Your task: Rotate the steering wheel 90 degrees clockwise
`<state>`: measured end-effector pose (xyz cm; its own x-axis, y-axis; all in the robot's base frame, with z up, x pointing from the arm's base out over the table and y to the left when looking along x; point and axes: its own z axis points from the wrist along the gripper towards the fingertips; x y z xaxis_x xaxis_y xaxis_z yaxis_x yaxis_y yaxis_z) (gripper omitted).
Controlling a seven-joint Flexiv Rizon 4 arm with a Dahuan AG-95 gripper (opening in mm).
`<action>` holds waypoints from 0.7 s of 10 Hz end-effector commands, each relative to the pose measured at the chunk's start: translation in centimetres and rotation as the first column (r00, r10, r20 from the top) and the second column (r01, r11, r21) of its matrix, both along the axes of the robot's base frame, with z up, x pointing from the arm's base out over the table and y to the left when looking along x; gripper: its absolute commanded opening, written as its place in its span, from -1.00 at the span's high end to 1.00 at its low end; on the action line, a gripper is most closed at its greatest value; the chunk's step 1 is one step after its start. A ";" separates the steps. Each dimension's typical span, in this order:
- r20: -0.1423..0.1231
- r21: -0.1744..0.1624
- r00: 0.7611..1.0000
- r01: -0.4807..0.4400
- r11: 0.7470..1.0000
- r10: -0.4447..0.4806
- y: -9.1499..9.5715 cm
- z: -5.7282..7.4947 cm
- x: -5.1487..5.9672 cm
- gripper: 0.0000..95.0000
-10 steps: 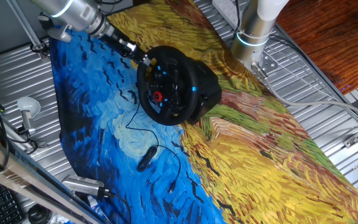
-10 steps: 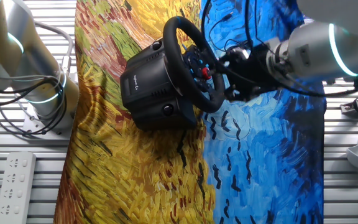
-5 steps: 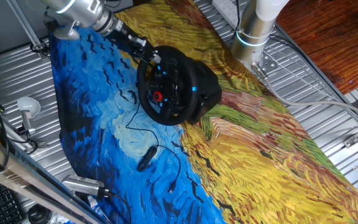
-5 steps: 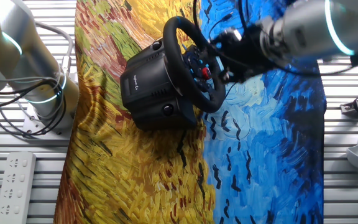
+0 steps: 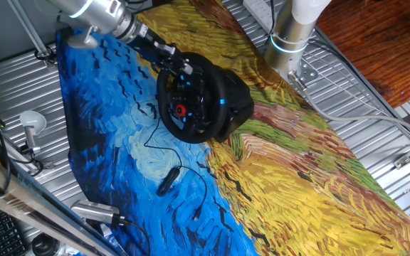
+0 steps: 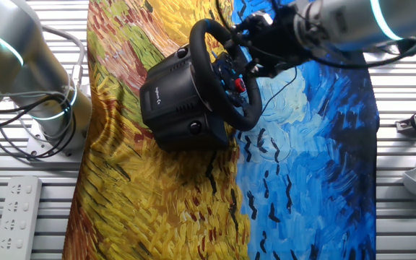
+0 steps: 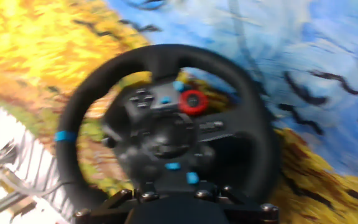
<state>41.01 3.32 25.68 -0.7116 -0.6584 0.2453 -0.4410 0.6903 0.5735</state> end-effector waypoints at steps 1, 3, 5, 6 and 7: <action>-0.014 0.042 1.000 0.015 0.999 -0.015 1.3 0.0 -0.3 -0.20; -0.018 0.028 0.999 0.027 0.999 -0.027 2.9 0.8 -0.9 -0.20; -0.020 0.022 0.999 0.035 0.999 -0.035 4.2 1.2 -1.4 0.20; -0.019 0.020 0.999 0.035 0.999 -0.035 4.6 1.1 -1.4 0.20; -0.017 0.024 0.999 0.034 0.999 -0.033 5.1 0.8 -1.4 0.20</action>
<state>39.42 8.56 26.35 -0.7326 -0.6350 0.2449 -0.4099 0.6989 0.5861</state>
